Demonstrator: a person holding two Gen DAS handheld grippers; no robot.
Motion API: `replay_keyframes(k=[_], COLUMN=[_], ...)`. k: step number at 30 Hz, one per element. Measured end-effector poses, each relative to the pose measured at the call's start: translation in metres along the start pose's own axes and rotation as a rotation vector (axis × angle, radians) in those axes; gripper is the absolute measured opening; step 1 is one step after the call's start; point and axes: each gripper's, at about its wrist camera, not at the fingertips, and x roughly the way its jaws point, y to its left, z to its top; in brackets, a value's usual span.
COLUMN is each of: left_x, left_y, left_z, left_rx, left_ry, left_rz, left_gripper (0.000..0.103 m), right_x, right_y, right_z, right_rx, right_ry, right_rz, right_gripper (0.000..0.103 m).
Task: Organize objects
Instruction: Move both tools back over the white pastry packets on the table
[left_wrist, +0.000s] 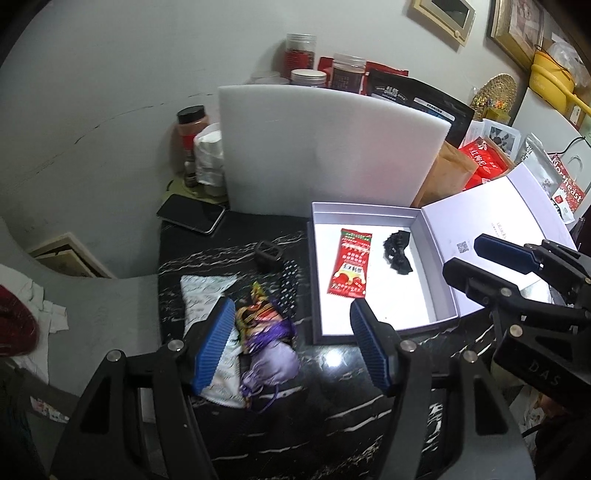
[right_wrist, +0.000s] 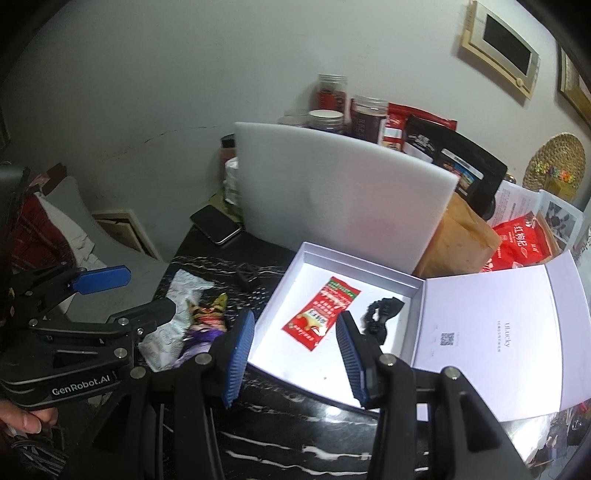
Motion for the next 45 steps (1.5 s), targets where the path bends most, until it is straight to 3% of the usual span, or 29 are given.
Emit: replay_keyframes(k=[18,33,45], left_x=[-0.016,0.026,0.071], left_y=[0.065,0.104,0.131], left_z=[-0.046,-0.065,-0.062], left_rx=[-0.088,-0.177,-0.199], left_ry=[0.037,0.127,0.18], left_rz=[0.068,0.086,0.079], left_gripper=[0.064,0.065,0.065], right_x=[0.022,0.078,0.128], right_y=[0.067,0.091,0.093], right_z=[-0.013,-0.021,-0.022], right_rx=[-0.079,-0.115,-0.107], right_ry=[0.053,0.165,0.248], right_rz=[0.1,0.172,0.215], right_gripper=[0.046,0.046,0.046])
